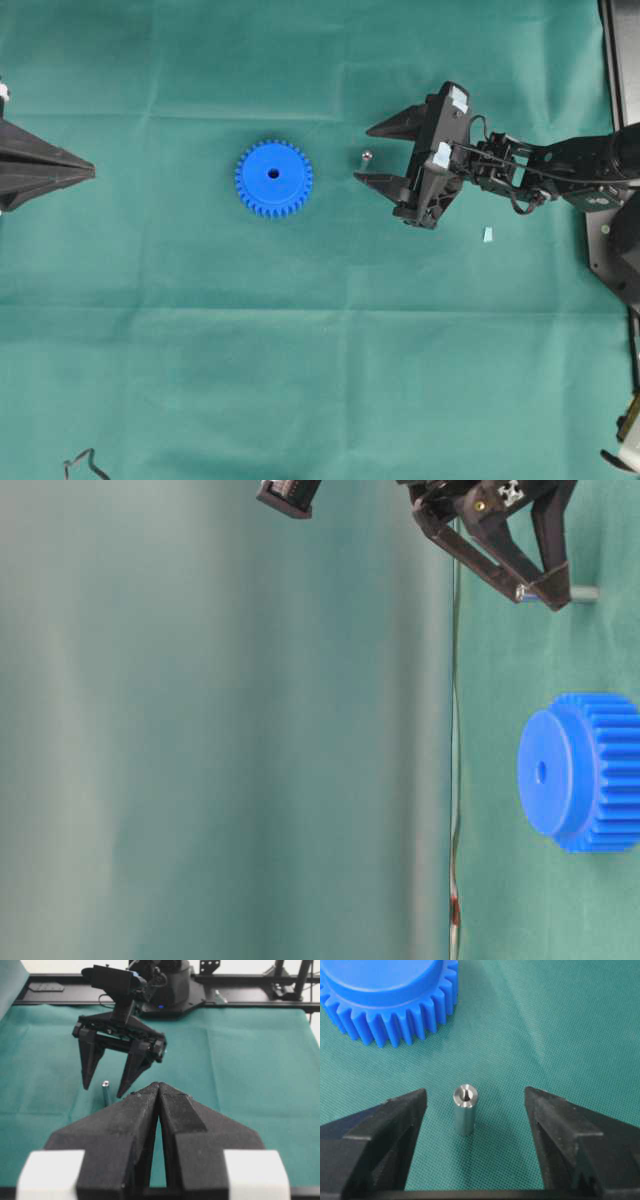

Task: Insert the shaft into the center hole of the gear.
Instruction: 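Close the right gripper on the silver shaft and lift it, then carry the shaft left over the blue gear's center hole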

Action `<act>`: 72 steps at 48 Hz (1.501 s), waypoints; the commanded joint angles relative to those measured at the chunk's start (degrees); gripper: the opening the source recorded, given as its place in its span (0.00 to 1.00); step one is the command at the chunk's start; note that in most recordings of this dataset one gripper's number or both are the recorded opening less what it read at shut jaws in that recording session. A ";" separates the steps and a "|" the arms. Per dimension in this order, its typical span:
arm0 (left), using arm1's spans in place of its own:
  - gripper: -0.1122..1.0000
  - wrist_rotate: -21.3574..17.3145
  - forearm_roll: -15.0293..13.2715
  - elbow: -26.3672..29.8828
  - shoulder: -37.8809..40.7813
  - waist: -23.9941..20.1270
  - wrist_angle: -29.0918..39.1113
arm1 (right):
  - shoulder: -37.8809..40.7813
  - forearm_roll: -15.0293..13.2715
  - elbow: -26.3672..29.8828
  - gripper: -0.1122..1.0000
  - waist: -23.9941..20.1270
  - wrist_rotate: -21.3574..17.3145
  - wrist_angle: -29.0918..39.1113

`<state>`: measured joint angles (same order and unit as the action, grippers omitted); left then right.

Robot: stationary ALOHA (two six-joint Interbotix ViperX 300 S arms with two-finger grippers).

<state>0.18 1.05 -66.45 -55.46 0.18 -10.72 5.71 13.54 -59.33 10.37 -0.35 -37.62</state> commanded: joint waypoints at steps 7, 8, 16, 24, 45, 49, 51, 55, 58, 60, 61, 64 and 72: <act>0.10 0.00 0.09 1.23 0.26 0.00 -0.26 | -0.53 -0.26 0.53 0.59 0.00 0.26 0.09; 0.10 0.00 0.18 1.23 0.26 0.00 -0.26 | -0.53 -0.35 0.53 0.54 0.00 0.26 0.09; 0.10 -0.09 0.09 1.23 0.26 0.00 -0.18 | -0.53 -0.53 0.53 0.24 -0.09 0.26 0.26; 0.10 -0.09 0.09 1.23 0.26 -0.09 -0.26 | -0.53 -0.62 0.79 0.25 0.00 0.35 0.70; 0.10 0.00 0.18 1.32 0.35 0.00 -0.18 | -8.70 -0.62 2.72 0.25 0.00 1.14 8.26; 0.10 0.00 0.09 1.32 0.35 0.00 -0.26 | -10.63 -0.70 3.43 0.25 0.00 1.76 10.72; 0.10 0.00 0.09 1.32 0.26 0.00 -0.26 | -11.16 -0.70 3.87 0.25 0.00 1.93 11.87; 0.10 0.00 0.09 1.32 0.26 -0.09 -0.26 | -11.51 -0.79 4.66 0.25 0.00 2.02 13.80; 0.10 0.00 0.09 1.32 0.26 0.00 -0.26 | -11.34 -0.70 5.19 0.25 0.00 2.02 14.41; 0.10 0.00 0.09 1.41 0.26 -0.09 -0.26 | -11.16 -0.70 5.54 0.25 -0.09 2.02 14.50; 0.10 0.00 0.09 1.41 0.26 -0.09 -0.26 | -11.16 -0.70 5.71 0.25 -0.26 2.02 14.50; 0.10 0.00 0.09 1.41 0.26 0.00 -0.26 | -10.72 -0.79 6.59 0.25 -0.53 2.02 14.50; 0.10 0.00 0.09 1.32 0.26 0.00 -0.26 | -7.91 -1.05 10.99 0.25 -1.58 2.29 14.85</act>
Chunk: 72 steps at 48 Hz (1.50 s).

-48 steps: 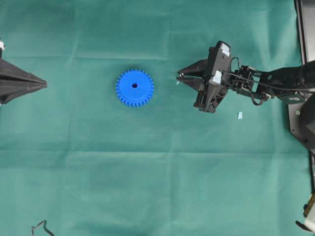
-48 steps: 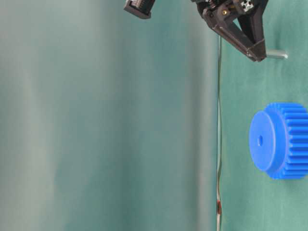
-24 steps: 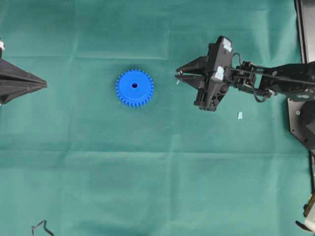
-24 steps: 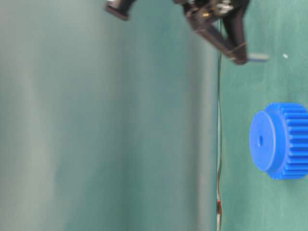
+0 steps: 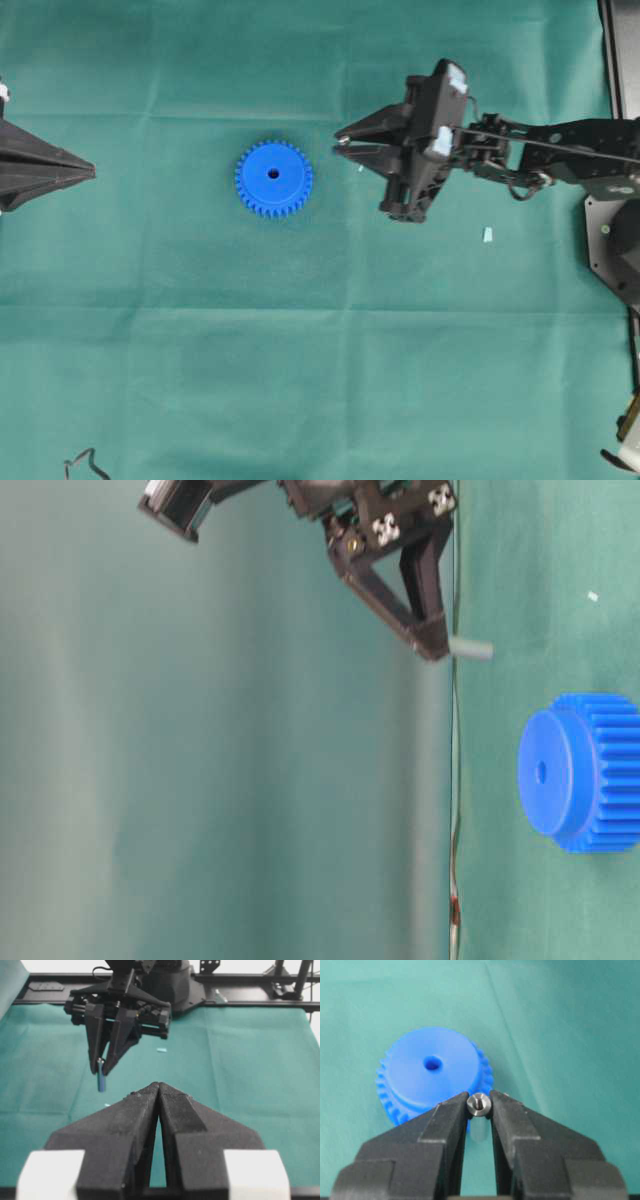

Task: Insert the shaft into the center hole of the gear.
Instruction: 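Carry the shaft left over the blue gear's center hole, then lower the shaft into the gear's center hole with the right gripper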

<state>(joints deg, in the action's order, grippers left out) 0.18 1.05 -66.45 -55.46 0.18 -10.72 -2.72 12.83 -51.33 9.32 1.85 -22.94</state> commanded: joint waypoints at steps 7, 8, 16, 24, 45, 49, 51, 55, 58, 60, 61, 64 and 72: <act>0.10 0.09 0.09 1.41 0.26 0.00 -0.26 | 3.69 -1.85 8.09 0.25 -1.23 0.09 1.76; 0.10 0.09 0.09 1.41 0.26 0.00 -0.26 | 4.13 -2.02 8.88 0.25 -1.41 0.09 2.11; 0.10 0.09 0.18 1.41 0.26 0.00 -0.26 | 7.38 -2.99 14.50 0.25 -1.85 0.18 5.45; 0.10 0.09 0.09 1.41 0.09 -0.09 -0.26 | 8.96 -3.43 17.14 0.25 -2.02 0.09 7.03; 0.10 -0.09 0.18 1.32 0.18 0.00 0.00 | 12.13 -3.16 17.67 0.25 -2.11 -0.70 7.29; 0.10 -0.09 0.09 1.32 0.18 0.00 0.00 | 12.22 -3.16 17.58 0.24 -2.11 -0.70 7.29; 0.10 -0.09 0.09 1.32 0.09 -0.09 0.00 | 12.22 -3.16 17.58 0.25 -2.11 -0.70 7.29; 0.10 0.00 0.18 1.32 0.09 -0.09 0.00 | 12.30 -3.16 17.58 0.25 -2.11 -0.70 7.29; 0.10 0.09 0.09 1.32 0.18 0.00 0.00 | 12.22 -3.16 17.49 0.25 -2.02 -0.70 7.29; 0.10 0.09 0.09 1.32 0.18 -0.09 0.00 | 12.22 -3.16 17.49 0.25 -2.11 -0.70 7.29; 0.10 0.09 0.09 1.32 0.18 0.00 -0.09 | 12.30 -3.16 17.49 0.25 -2.02 -0.70 7.29; 0.10 0.09 0.09 1.32 0.09 0.00 0.00 | 12.39 -3.08 17.49 0.25 -2.11 -0.70 7.29; 0.10 0.18 0.09 1.32 0.09 0.00 0.00 | 13.01 -3.08 17.58 0.24 -2.11 -0.70 7.29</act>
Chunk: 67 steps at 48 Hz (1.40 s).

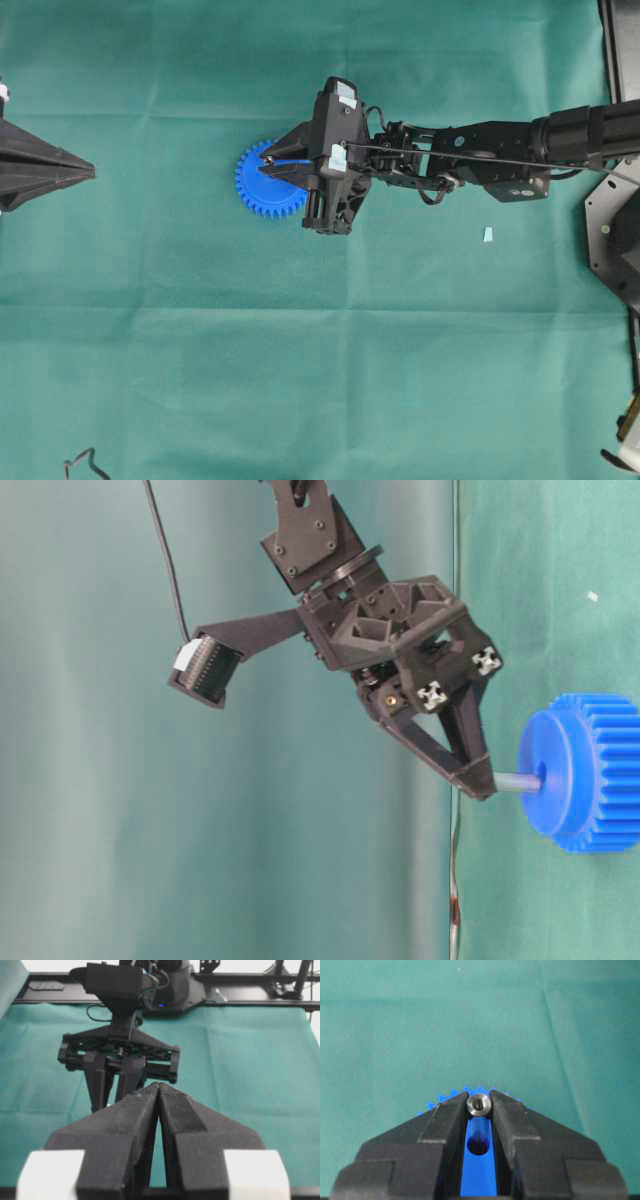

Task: Insert the shaft into the center hole of the gear.
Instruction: 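Lower the shaft into the gear's center hole with the right gripper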

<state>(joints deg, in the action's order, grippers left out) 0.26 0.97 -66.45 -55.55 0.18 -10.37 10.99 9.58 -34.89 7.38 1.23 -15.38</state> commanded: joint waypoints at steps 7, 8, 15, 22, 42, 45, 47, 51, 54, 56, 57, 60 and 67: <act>0.10 0.09 0.18 1.32 0.18 0.00 -0.35 | -0.79 0.18 1.05 0.25 -0.09 -0.09 -0.26; 0.10 0.09 0.18 1.32 0.26 0.00 -0.35 | -0.79 0.18 0.97 0.25 -0.09 -0.09 -0.18; 0.10 0.09 0.26 1.41 0.18 0.00 -0.35 | -2.11 0.18 0.44 0.25 -0.09 0.09 -0.09; 0.10 0.09 0.18 1.32 0.26 0.00 -0.35 | -3.16 0.18 -0.09 0.25 -0.09 0.09 -0.26; 0.10 0.09 0.18 1.32 0.44 0.00 -0.35 | -1.58 0.18 -0.26 0.25 0.00 0.00 -0.09; 0.10 0.09 0.18 1.32 0.44 -0.09 -0.35 | -1.05 0.18 -0.09 0.25 0.00 -0.09 -0.09; 0.10 0.09 0.18 1.32 0.44 -0.09 -0.35 | -0.88 0.18 0.00 0.25 0.00 -0.09 -0.09; 0.10 0.09 0.18 1.32 0.44 -0.09 -0.35 | -0.53 0.26 0.00 0.25 0.00 -0.09 -0.18; 0.10 0.09 0.18 1.32 0.44 0.00 -0.35 | -0.35 0.26 0.00 0.25 0.00 -0.09 -0.26; 0.10 0.09 0.18 1.32 0.35 0.00 -0.35 | -0.26 0.26 0.00 0.25 0.00 -0.09 -0.18; 0.10 0.09 0.18 1.32 0.35 0.00 -0.35 | -0.18 0.35 0.00 0.25 0.00 -0.09 -0.26; 0.10 0.09 0.18 1.23 0.35 -0.09 -0.35 | -0.09 0.35 -0.09 0.24 0.00 -0.09 -0.18; 0.10 0.09 0.18 1.23 0.44 0.00 -0.35 | 0.53 0.35 -0.09 0.25 0.00 -0.09 -0.18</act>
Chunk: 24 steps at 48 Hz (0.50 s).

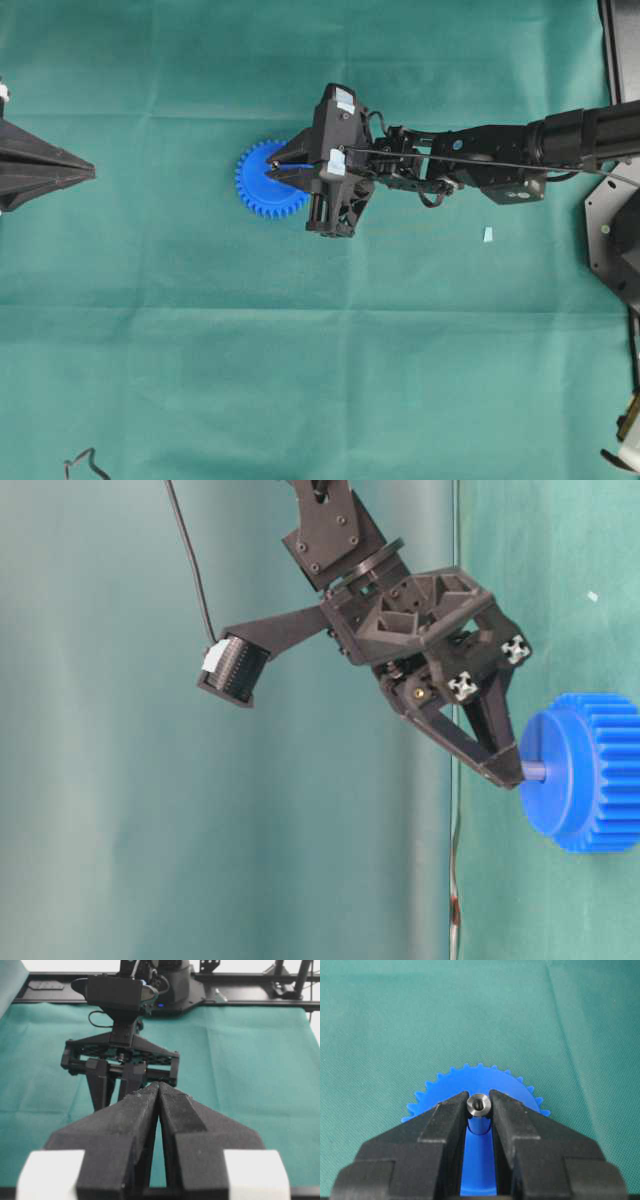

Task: Insert the shaft into the center hole of the gear.
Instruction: 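Lower the shaft into the gear's center hole with the right gripper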

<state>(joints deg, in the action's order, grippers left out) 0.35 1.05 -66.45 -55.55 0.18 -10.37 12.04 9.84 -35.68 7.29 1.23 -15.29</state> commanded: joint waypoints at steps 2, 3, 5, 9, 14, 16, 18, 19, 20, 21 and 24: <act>0.10 0.00 0.09 1.32 0.44 0.00 -0.35 | -0.26 0.09 0.79 0.24 0.09 -0.09 -0.26; 0.10 0.00 0.09 1.32 0.44 -0.09 -0.35 | -0.09 0.00 0.88 0.25 0.09 -0.09 -0.26; 0.10 0.00 0.09 1.23 0.44 -0.09 -0.35 | 0.26 0.00 0.97 0.25 0.09 -0.09 -0.26; 0.10 0.00 0.09 1.23 0.44 0.00 -0.26 | 0.88 0.00 1.05 0.25 0.09 -0.09 -0.35; 0.10 0.00 0.18 1.14 0.44 -0.09 -0.18 | 1.49 0.00 1.05 0.24 0.09 -0.09 -0.35; 0.10 0.00 0.09 1.14 0.44 0.00 -0.26 | 1.58 0.09 1.05 0.25 0.09 -0.09 -0.35; 0.10 0.00 0.09 1.23 0.44 0.00 -0.26 | 1.58 0.00 1.05 0.25 0.09 -0.09 -0.44; 0.10 0.00 0.09 1.14 0.44 0.00 -0.18 | 1.58 0.00 1.05 0.25 0.09 -0.09 -0.53; 0.10 -0.09 0.09 1.14 0.44 0.00 -0.26 | 1.58 0.09 1.05 0.25 0.09 -0.09 -0.53; 0.10 -0.09 0.18 1.14 0.44 0.00 -0.18 | 1.58 0.09 1.05 0.25 0.09 -0.09 -0.62; 0.10 -0.09 0.09 1.14 0.44 0.00 -0.18 | 1.58 0.09 1.05 0.25 0.09 -0.09 -0.88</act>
<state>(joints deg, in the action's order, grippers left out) 0.26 1.05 -66.45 -55.46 0.18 -10.28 14.15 9.84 -35.42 7.29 1.05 -15.82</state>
